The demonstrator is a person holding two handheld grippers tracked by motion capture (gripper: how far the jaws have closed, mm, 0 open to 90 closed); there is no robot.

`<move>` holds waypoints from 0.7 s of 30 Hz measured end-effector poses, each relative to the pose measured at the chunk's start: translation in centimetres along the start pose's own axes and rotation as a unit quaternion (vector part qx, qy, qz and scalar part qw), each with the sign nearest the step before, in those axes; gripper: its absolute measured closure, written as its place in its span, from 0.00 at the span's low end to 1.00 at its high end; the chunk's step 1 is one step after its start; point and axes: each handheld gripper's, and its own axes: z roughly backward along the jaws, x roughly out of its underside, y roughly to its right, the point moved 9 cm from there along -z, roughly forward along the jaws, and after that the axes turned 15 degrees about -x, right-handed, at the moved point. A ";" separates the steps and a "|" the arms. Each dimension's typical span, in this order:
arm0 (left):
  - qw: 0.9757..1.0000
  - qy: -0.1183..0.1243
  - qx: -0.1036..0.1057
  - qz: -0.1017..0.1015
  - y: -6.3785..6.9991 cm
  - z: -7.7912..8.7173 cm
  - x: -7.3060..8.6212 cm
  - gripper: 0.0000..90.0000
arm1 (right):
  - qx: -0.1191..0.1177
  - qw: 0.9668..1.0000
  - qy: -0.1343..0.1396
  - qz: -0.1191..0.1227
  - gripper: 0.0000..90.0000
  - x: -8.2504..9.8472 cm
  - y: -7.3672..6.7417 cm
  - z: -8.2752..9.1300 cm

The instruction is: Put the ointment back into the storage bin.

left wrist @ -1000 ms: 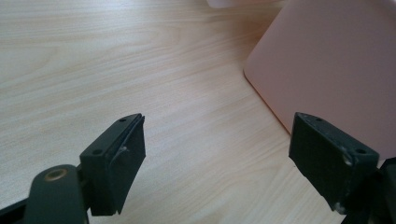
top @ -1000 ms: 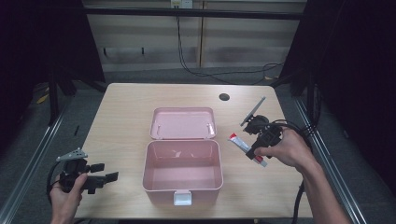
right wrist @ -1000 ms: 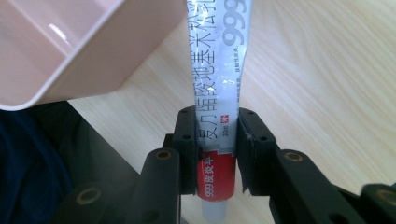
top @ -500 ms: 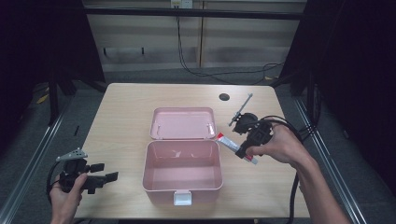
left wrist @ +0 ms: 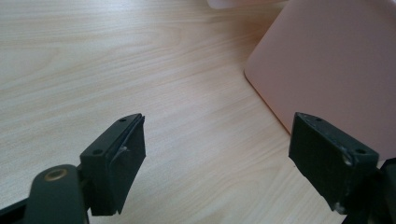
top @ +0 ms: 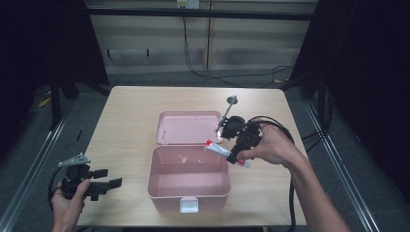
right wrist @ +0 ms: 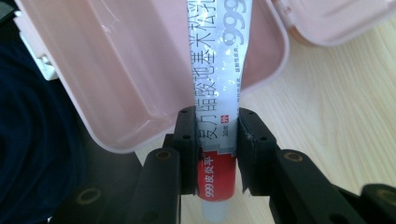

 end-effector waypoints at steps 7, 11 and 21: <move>1.000 0.003 -0.003 0.002 -0.1 0.1 0.0 0.21 | -0.010 1.000 0.004 0.024 0.79 -1.5 -0.6 -0.7; 1.000 0.001 -0.001 -0.001 -0.1 0.1 0.0 0.21 | -0.014 0.999 -0.007 0.038 0.79 -2.1 -1.0 -1.3; 1.000 0.001 -0.001 -0.001 0.0 0.1 0.0 0.21 | -0.030 0.997 -0.030 0.062 0.79 -3.4 -1.9 -2.7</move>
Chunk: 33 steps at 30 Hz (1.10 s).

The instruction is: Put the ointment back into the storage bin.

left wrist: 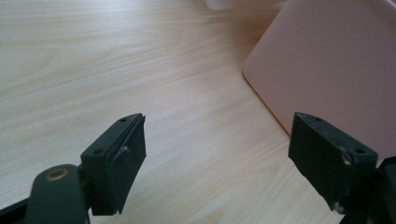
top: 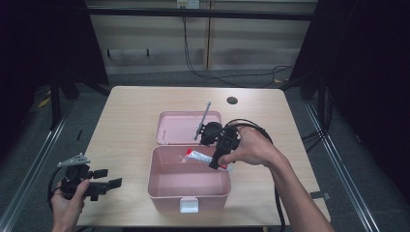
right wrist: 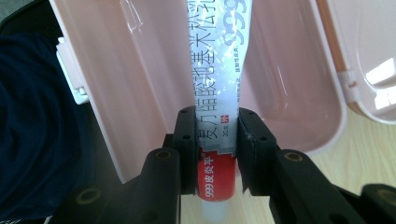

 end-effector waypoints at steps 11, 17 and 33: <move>1.000 -0.001 -0.001 0.000 0.0 0.0 0.0 0.21 | -0.009 1.000 -0.012 0.023 0.80 -1.2 -0.3 -1.6; 1.000 -0.001 0.000 0.001 0.0 0.0 0.0 0.21 | -0.018 0.999 -0.017 0.027 0.79 -1.8 -0.5 -2.4; 1.000 0.001 0.000 -0.001 0.0 0.0 0.0 0.21 | -0.031 0.998 -0.038 0.042 0.80 -2.6 -0.9 -4.7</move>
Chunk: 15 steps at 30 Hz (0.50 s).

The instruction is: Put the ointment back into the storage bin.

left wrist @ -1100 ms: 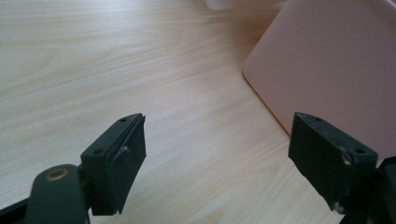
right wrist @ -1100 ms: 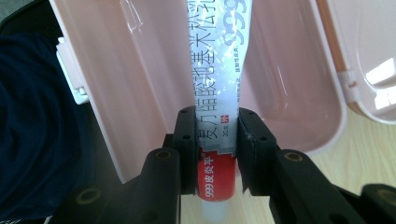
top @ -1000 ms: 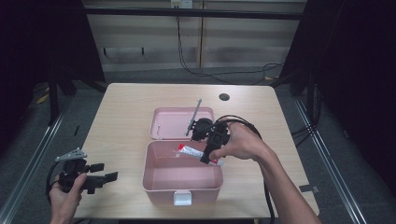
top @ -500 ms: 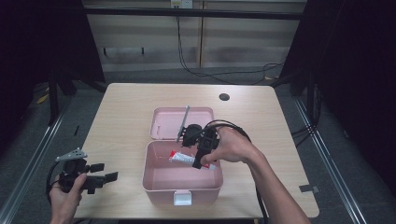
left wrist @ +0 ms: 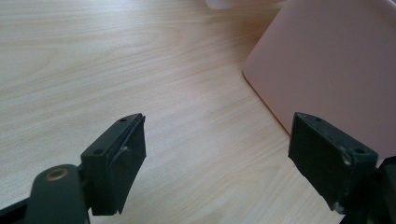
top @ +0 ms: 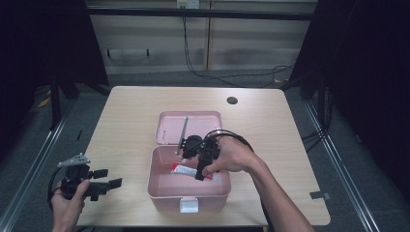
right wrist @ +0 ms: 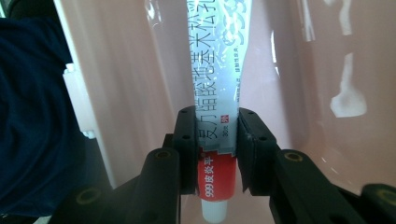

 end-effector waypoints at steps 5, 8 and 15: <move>1.000 -0.001 -0.001 -0.001 0.0 0.0 0.0 0.21 | -0.004 1.000 -0.017 0.006 0.79 -0.4 -0.3 -1.1; 1.000 0.000 0.000 0.001 0.0 0.0 0.0 0.21 | -0.010 1.000 -0.022 0.009 0.79 -0.6 -0.2 -1.8; 1.000 -0.002 0.001 0.001 0.0 0.0 0.0 0.21 | -0.014 0.999 -0.033 0.019 0.79 -1.2 -0.1 -3.0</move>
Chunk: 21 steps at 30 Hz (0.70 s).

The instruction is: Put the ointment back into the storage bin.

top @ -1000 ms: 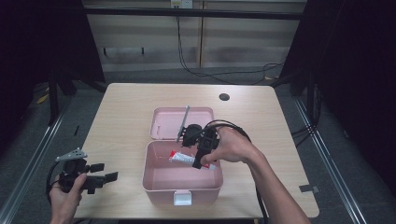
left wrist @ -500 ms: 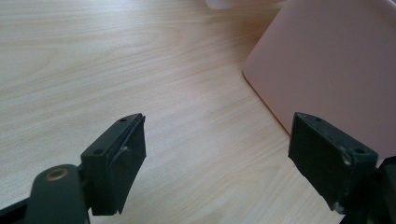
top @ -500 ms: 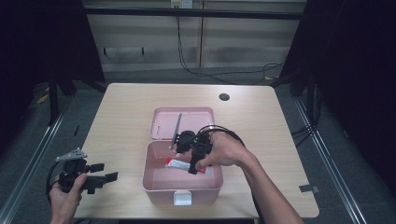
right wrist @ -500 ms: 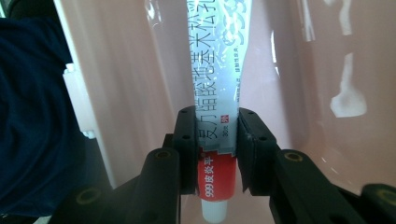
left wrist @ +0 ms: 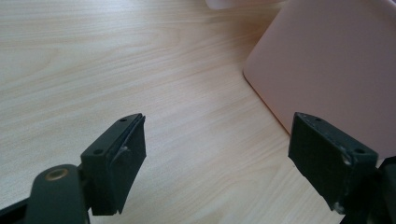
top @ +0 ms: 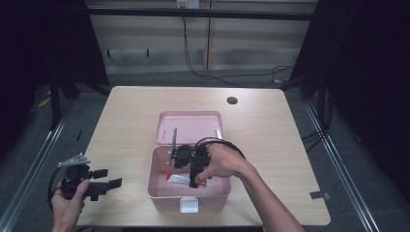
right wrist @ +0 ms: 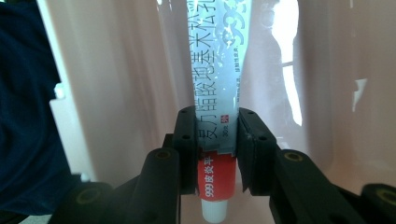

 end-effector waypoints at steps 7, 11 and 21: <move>1.000 0.000 0.000 0.001 0.0 0.0 0.0 0.21 | -0.011 1.000 -0.015 0.011 0.79 -0.1 0.0 -1.4; 1.000 -0.001 0.000 0.000 0.0 0.0 0.0 0.21 | -0.017 1.000 -0.014 0.020 0.79 -0.2 -0.2 -1.5; 1.000 -0.002 0.002 0.001 0.0 0.0 0.0 0.21 | -0.031 0.998 -0.032 0.040 0.79 -0.4 -0.4 -3.0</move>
